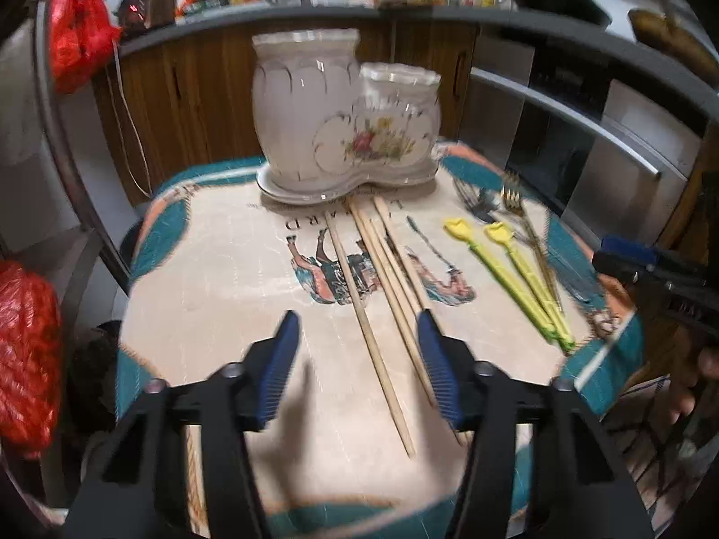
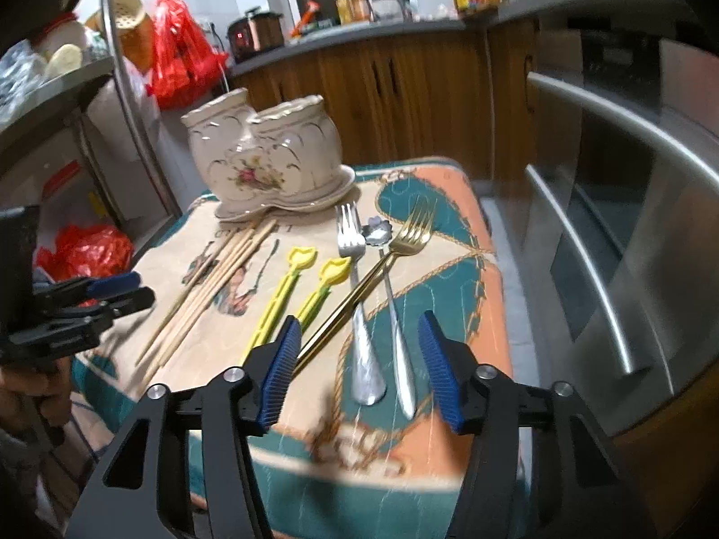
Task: Organize utensils
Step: 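Grasp a chopstick with the left tool while the right tool grasps the gold fork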
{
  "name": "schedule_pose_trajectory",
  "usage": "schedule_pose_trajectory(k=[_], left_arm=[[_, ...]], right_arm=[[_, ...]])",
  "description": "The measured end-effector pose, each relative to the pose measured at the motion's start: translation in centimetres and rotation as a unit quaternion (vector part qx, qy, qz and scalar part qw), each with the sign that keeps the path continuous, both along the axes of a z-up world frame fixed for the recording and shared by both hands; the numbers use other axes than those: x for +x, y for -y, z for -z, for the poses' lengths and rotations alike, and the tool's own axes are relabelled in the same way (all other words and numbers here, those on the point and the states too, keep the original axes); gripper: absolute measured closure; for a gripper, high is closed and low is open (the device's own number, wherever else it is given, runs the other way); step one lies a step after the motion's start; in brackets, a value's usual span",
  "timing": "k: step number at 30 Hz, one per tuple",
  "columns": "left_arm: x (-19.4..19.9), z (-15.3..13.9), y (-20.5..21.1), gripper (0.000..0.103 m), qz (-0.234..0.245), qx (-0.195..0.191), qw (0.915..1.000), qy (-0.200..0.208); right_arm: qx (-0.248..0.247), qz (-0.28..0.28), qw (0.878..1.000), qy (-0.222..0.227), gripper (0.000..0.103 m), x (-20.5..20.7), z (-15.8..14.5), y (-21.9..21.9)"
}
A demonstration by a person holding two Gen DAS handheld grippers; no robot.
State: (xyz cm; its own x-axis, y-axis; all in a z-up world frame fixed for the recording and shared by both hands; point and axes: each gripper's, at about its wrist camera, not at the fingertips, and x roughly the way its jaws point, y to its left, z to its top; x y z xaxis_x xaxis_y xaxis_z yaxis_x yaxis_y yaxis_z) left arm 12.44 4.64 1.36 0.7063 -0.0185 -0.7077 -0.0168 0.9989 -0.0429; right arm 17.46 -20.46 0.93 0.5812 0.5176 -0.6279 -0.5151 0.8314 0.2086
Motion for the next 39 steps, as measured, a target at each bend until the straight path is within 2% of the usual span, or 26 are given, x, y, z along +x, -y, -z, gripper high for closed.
schedule_pose_trajectory(k=[2,3,8,12,14,16,18,25,28,31,36,39], left_arm=[[1.3,0.9,-0.5,0.066,-0.004,-0.008,0.9997,-0.025],[1.9,1.4,-0.9,0.067,-0.002,-0.020,0.9991,-0.038],[3.7,2.1,-1.5,0.068,0.007,-0.019,0.9980,-0.059],[4.4,2.5,-1.0,0.067,0.020,0.003,0.9965,-0.081],[4.5,2.5,-0.6,0.067,0.028,0.023,0.9959,-0.082],[4.5,2.4,-0.7,0.067,0.029,0.020,0.9951,-0.093],[4.6,2.4,-0.7,0.068,0.036,0.028,0.9941,-0.099],[6.4,1.9,-0.9,0.072,0.053,0.030,0.9881,-0.141],[7.8,1.7,-0.7,0.067,0.073,0.050,0.9806,-0.175],[8.7,1.5,-0.7,0.064,0.074,0.054,0.9772,-0.192],[9.1,1.2,-1.5,0.065,0.069,0.033,0.9782,-0.193],[8.6,1.4,-1.5,0.071,0.062,0.035,0.9779,-0.197]], right_arm=[[-0.001,-0.001,1.000,-0.025,0.056,1.7,0.4,-0.2],[-0.001,-0.006,0.999,-0.047,0.060,2.7,0.8,-0.3],[-0.002,-0.004,0.996,-0.093,0.064,6.5,1.2,-1.3],[-0.001,-0.013,0.992,-0.122,0.064,8.3,0.9,-2.4],[-0.022,-0.017,0.992,-0.126,0.069,8.7,0.9,-3.3],[-0.033,-0.020,0.990,-0.138,0.084,8.9,1.1,-4.0],[-0.031,-0.022,0.988,-0.151,0.090,9.2,1.3,-4.3],[0.009,-0.009,0.977,-0.213,0.095,10.4,1.7,-4.2],[-0.001,-0.004,0.977,-0.214,0.096,10.7,1.4,-4.1],[0.010,-0.005,0.976,-0.217,0.097,10.6,1.1,-3.9],[0.020,-0.018,0.977,-0.210,0.097,10.1,0.3,-4.1],[0.027,-0.025,0.978,-0.206,0.097,9.5,-0.3,-4.2]])
